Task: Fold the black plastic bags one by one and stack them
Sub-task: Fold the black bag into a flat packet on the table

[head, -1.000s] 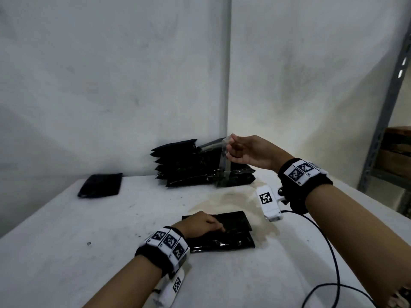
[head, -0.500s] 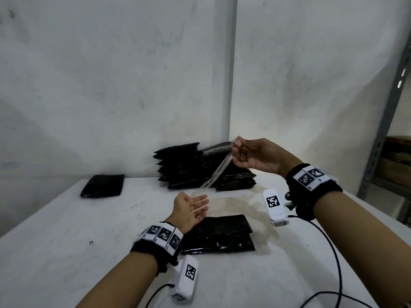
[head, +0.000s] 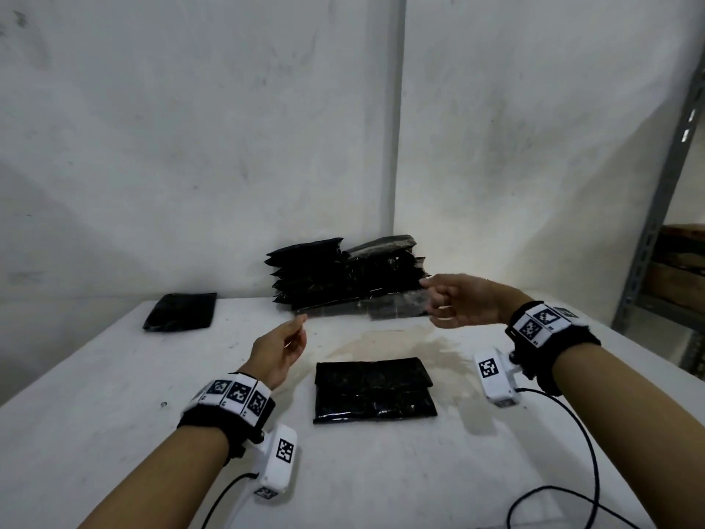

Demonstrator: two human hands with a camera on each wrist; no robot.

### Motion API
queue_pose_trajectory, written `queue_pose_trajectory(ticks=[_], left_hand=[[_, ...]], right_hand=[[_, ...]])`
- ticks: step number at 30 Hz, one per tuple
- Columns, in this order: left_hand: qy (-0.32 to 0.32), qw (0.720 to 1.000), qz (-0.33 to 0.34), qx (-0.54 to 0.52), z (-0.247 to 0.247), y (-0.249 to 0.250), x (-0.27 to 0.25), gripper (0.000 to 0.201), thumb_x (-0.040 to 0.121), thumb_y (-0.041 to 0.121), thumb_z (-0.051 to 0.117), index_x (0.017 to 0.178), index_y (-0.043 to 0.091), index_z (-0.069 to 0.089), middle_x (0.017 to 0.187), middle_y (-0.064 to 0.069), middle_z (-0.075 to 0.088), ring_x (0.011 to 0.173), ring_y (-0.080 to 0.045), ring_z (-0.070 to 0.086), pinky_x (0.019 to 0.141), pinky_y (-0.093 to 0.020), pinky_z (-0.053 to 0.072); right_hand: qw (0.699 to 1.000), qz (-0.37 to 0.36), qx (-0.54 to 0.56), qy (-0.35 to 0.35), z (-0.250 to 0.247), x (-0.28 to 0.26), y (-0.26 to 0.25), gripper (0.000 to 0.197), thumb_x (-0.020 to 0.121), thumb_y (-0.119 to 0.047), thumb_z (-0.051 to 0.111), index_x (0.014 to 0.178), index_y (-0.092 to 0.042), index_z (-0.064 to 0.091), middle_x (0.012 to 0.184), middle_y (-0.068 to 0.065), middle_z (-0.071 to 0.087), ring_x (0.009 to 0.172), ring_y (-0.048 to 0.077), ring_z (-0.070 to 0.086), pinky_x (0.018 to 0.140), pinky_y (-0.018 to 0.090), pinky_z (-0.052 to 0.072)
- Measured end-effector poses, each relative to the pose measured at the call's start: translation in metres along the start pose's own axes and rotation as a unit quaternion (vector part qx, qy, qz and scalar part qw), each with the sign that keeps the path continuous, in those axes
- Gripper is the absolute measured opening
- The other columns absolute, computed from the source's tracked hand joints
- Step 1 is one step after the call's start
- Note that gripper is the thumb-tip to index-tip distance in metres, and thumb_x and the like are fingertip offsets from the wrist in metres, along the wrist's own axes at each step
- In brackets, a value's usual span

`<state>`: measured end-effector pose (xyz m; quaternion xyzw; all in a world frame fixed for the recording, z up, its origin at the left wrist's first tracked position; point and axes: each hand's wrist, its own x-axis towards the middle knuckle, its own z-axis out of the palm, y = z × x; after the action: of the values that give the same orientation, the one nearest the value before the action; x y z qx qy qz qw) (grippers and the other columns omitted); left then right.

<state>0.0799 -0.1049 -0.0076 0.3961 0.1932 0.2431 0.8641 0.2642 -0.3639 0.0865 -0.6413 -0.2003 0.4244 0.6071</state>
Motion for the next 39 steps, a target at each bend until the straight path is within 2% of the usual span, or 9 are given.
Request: queue_pose_trajectory(ticks=[3, 7, 10, 16, 19, 23, 29, 33, 39], left_hand=[[-0.015, 0.999, -0.01, 0.049, -0.014, 0.003, -0.003, 0.013, 0.085, 0.006, 0.067, 0.097, 0.003, 0.063, 0.084, -0.004, 0.06, 0.077, -0.012, 0.059, 0.066, -0.018, 0.057], [-0.036, 0.991, -0.032, 0.127, -0.022, 0.004, -0.013, 0.008, 0.089, 0.005, 0.062, 0.096, 0.0, 0.062, 0.087, -0.009, 0.063, 0.084, -0.02, 0.062, 0.07, -0.023, 0.059], [-0.043, 0.982, -0.029, 0.181, -0.03, 0.002, -0.018, 0.011, 0.089, 0.002, 0.06, 0.097, -0.006, 0.063, 0.091, -0.016, 0.066, 0.08, -0.02, 0.066, 0.065, -0.022, 0.059], [-0.033, 0.96, -0.048, 0.273, -0.038, 0.002, -0.021, 0.024, 0.085, 0.008, 0.069, 0.102, -0.007, 0.065, 0.1, -0.017, 0.072, 0.079, -0.018, 0.07, 0.062, -0.021, 0.057], [-0.029, 0.949, -0.093, 0.3, -0.038, 0.005, -0.023, 0.021, 0.083, 0.012, 0.072, 0.099, 0.001, 0.065, 0.105, -0.016, 0.072, 0.081, -0.021, 0.07, 0.061, -0.023, 0.057], [-0.015, 0.93, -0.137, 0.34, -0.035, 0.006, -0.028, 0.013, 0.083, 0.016, 0.07, 0.093, 0.01, 0.062, 0.105, -0.009, 0.072, 0.081, -0.023, 0.066, 0.067, -0.025, 0.057], [0.031, 0.904, -0.138, 0.403, -0.04, 0.002, -0.025, 0.028, 0.076, 0.023, 0.079, 0.096, 0.008, 0.065, 0.078, -0.001, 0.06, 0.062, -0.017, 0.054, 0.054, -0.023, 0.05], [0.053, 0.893, -0.115, 0.433, -0.039, 0.001, -0.027, 0.031, 0.076, 0.026, 0.08, 0.097, 0.007, 0.066, 0.092, 0.0, 0.064, 0.07, -0.016, 0.055, 0.06, -0.023, 0.046], [0.076, 0.886, -0.133, 0.437, -0.039, 0.0, -0.026, 0.03, 0.073, 0.025, 0.082, 0.087, 0.012, 0.06, 0.085, 0.001, 0.062, 0.067, -0.014, 0.057, 0.054, -0.022, 0.047]], right_hand=[[0.993, 0.043, -0.079, 0.07, -0.011, 0.005, 0.022, 0.019, 0.075, -0.018, 0.075, 0.081, -0.011, 0.059, 0.063, -0.002, 0.049, 0.062, 0.01, 0.061, 0.068, 0.025, 0.058], [0.991, 0.081, -0.071, 0.079, -0.019, 0.006, 0.043, 0.02, 0.078, -0.008, 0.071, 0.095, 0.0, 0.066, 0.07, 0.004, 0.061, 0.078, 0.019, 0.067, 0.068, 0.031, 0.061], [0.992, 0.068, -0.048, 0.099, -0.021, 0.006, 0.053, 0.005, 0.089, -0.001, 0.061, 0.089, 0.002, 0.065, 0.083, 0.006, 0.069, 0.076, 0.016, 0.068, 0.062, 0.027, 0.06], [0.985, 0.081, -0.099, 0.116, -0.024, 0.012, 0.066, 0.016, 0.077, -0.005, 0.075, 0.089, 0.001, 0.066, 0.073, 0.007, 0.068, 0.068, 0.011, 0.069, 0.062, 0.02, 0.058], [0.982, 0.076, -0.113, 0.131, -0.025, 0.014, 0.072, 0.016, 0.076, -0.007, 0.077, 0.085, 0.0, 0.066, 0.069, 0.006, 0.066, 0.074, 0.01, 0.068, 0.063, 0.019, 0.058], [0.973, 0.099, -0.143, 0.152, -0.025, 0.014, 0.081, 0.02, 0.074, -0.016, 0.081, 0.083, -0.003, 0.068, 0.073, 0.007, 0.071, 0.06, 0.005, 0.066, 0.053, 0.013, 0.053], [0.974, 0.089, -0.137, 0.155, -0.025, 0.014, 0.088, 0.023, 0.076, -0.014, 0.08, 0.089, -0.003, 0.065, 0.074, 0.006, 0.071, 0.058, 0.003, 0.067, 0.051, 0.011, 0.051], [0.976, 0.081, -0.135, 0.148, -0.024, 0.012, 0.09, 0.018, 0.078, -0.013, 0.079, 0.076, -0.005, 0.064, 0.071, 0.006, 0.069, 0.055, 0.003, 0.066, 0.05, 0.011, 0.05], [0.977, 0.085, -0.137, 0.139, -0.024, 0.015, 0.095, 0.016, 0.08, -0.011, 0.078, 0.076, -0.004, 0.064, 0.068, 0.006, 0.068, 0.053, 0.004, 0.065, 0.049, 0.011, 0.05]])
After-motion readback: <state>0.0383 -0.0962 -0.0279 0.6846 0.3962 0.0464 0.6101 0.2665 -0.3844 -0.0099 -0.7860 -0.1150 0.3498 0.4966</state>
